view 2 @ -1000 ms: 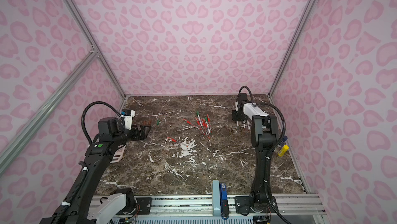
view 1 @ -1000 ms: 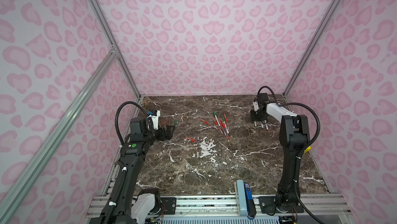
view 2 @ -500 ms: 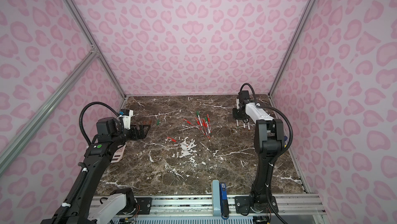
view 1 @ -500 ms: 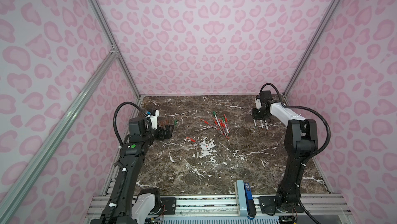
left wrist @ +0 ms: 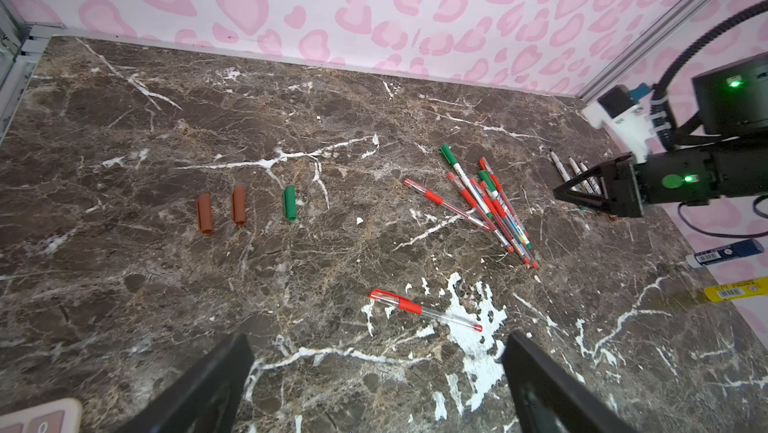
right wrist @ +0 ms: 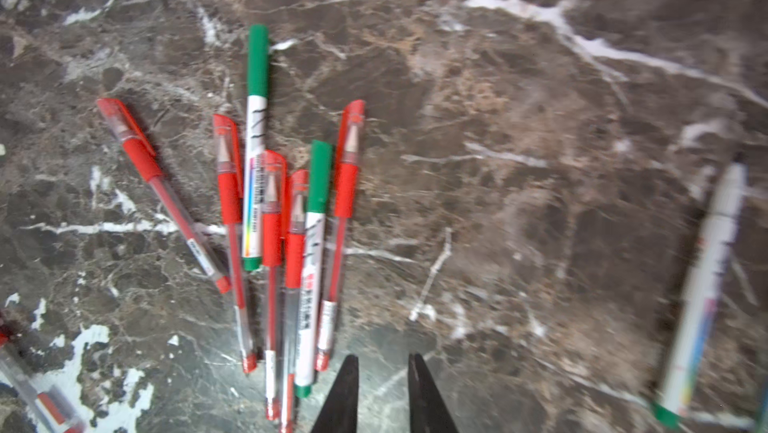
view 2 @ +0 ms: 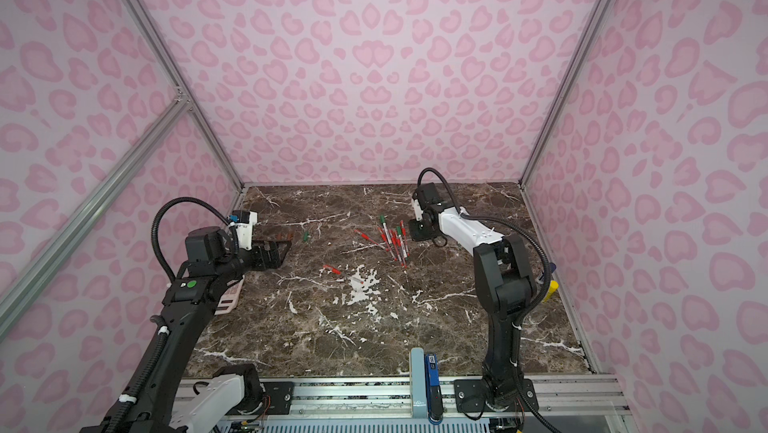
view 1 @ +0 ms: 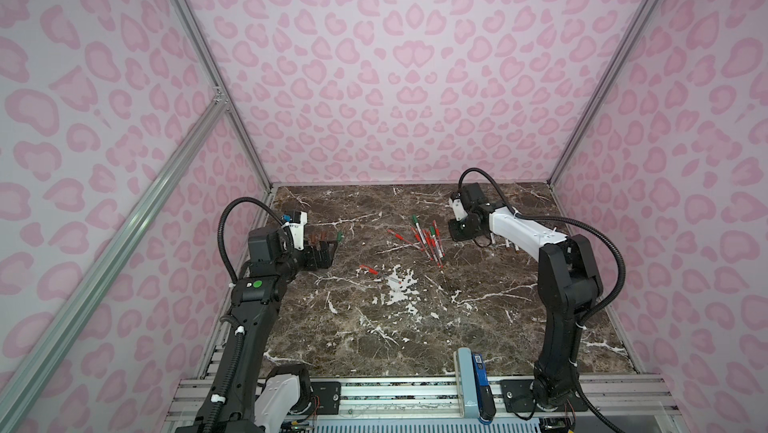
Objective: Open the pen caps
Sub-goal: 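Move the right gripper back over the pen pile, then grasp another green-capped white marker with the right gripper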
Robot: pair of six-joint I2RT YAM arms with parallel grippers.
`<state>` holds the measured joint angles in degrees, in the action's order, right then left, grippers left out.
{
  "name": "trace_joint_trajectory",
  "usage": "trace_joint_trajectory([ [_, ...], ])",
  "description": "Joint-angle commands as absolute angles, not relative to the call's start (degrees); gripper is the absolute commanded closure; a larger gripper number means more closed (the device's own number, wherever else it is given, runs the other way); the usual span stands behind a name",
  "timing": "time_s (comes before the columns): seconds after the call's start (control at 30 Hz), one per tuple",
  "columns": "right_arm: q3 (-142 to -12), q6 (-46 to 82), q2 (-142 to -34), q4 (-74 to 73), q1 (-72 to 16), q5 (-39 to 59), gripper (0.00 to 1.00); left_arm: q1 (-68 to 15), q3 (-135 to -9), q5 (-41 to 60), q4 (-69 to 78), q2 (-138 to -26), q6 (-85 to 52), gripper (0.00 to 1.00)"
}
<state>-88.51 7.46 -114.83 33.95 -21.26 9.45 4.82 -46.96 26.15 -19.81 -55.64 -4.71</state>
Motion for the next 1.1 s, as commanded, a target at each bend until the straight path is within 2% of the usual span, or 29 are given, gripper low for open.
trace_joint_trajectory([
  [0.0, -89.89, 8.96, -117.06, 34.08, -23.07, 9.52, 0.79, 4.97, -47.76, 26.22, -19.38, -55.56, -4.76, 0.02],
  [0.63, -99.85, 10.19, -127.87, 38.75, -24.96, 7.91, 0.85, 5.05, -47.14, 26.34, -19.03, -55.70, -4.28, 0.02],
  [1.07, -97.96, 9.44, -128.67, 39.22, -25.08, 5.60, 0.85, 5.03, -46.30, 26.54, -18.29, -55.54, -4.01, 0.02],
])
